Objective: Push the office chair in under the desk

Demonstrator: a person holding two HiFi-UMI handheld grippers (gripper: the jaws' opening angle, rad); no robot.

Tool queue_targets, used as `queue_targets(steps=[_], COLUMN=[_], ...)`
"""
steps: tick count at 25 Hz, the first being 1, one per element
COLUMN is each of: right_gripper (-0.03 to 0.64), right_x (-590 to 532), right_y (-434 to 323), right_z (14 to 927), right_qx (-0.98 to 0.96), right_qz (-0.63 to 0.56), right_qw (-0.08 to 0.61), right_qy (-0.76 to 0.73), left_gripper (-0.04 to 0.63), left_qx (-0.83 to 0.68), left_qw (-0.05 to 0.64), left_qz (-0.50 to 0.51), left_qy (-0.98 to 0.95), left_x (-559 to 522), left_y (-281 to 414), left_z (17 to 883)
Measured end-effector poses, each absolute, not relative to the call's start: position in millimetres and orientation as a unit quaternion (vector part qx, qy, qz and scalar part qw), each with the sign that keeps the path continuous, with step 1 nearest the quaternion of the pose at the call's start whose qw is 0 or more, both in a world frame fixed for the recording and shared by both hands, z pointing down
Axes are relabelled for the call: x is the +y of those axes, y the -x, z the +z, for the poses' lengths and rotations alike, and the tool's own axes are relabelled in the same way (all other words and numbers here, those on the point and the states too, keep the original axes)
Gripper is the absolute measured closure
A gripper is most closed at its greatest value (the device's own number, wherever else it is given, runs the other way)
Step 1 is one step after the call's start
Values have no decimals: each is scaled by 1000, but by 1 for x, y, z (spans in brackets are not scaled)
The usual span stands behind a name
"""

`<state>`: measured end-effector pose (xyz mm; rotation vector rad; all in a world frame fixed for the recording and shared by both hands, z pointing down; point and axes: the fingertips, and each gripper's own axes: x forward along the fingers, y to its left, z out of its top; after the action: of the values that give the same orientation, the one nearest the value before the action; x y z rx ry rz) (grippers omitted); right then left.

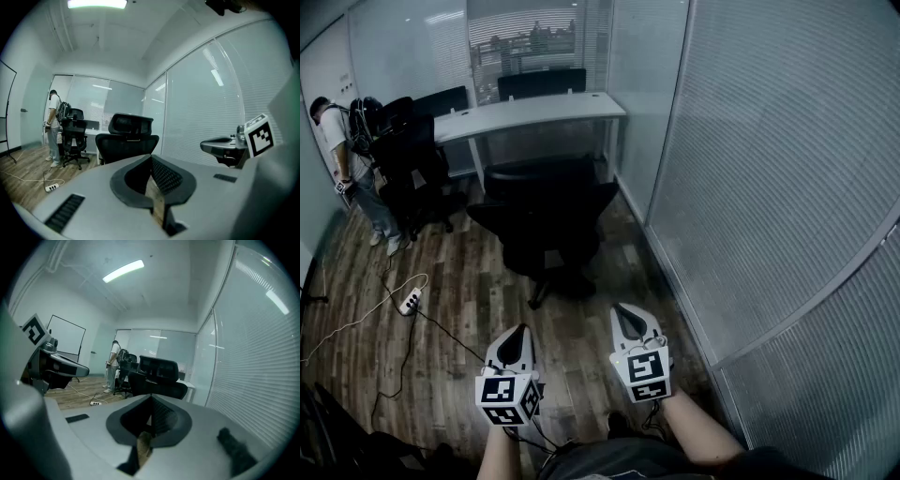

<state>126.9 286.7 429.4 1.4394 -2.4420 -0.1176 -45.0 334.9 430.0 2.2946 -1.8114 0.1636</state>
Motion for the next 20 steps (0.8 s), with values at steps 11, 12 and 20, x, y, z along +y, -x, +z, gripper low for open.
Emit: queue_targets(steps=[11,12,20], right_gripper=[595,595,595], right_x=[284,284,268], right_y=[-121,-121,-129], right_z=[431,430,422], right_qx=[-850,-851,-860], right_qz=[-47,-47,-51], right_qw=[153,152,129], right_qy=[-502,-501,-492], left_gripper=[580,580,580], left_qx=[-618,-618,-626], left_qw=[104,104,100], left_qz=[64,64,63], left_qy=[-777,-776,-771], left_x=[334,334,316], left_y=[49,49,42], left_z=[434,434,432])
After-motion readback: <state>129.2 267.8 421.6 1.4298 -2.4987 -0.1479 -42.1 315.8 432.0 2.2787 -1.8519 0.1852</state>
